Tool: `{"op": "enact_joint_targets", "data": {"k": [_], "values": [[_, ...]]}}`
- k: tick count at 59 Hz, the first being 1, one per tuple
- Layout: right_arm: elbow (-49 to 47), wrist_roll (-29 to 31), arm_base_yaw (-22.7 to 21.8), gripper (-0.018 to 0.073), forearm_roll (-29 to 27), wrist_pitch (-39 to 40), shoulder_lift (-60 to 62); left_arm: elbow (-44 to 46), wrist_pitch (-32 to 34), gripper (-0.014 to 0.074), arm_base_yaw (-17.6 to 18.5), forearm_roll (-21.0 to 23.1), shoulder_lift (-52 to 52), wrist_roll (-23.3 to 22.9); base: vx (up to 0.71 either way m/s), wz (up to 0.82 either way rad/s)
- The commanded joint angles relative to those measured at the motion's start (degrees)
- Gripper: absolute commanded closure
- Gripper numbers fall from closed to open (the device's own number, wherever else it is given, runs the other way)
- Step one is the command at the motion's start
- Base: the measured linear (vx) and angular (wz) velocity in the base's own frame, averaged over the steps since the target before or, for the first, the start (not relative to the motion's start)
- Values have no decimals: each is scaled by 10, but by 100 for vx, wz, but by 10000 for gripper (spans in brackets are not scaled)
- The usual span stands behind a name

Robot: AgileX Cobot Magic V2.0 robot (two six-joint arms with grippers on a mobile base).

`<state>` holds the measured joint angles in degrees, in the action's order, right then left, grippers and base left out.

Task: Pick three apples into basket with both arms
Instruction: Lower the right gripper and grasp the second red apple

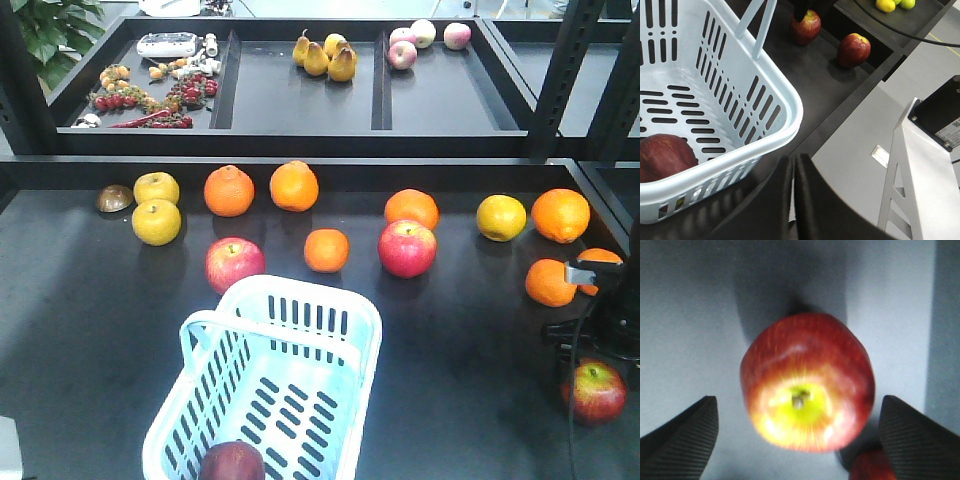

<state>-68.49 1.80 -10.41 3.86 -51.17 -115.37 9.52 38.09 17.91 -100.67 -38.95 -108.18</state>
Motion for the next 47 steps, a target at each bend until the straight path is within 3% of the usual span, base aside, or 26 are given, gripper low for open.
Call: {"op": "enact_joint_targets", "data": {"k": [1,17,23,39,47], "values": [[-15,4,-4,-48,5,10,18,14,-1,603,0,-11,-1,-1,0,0],[-15,2,-4,23,5,13,-1,14,-1,603,0,-11,-1,-1,0,0],[-15,2,-4,131,5,12,2,14,-1,603,0,-11,-1,-1,0,0],[-15,24,-4,564,-5,10,74,14,-1,603,0,-11,-1,-1,0,0],[-15,60,-4,568,-51,-3,139,14,-1,603,0,-11,-1,-1,0,0]]}}
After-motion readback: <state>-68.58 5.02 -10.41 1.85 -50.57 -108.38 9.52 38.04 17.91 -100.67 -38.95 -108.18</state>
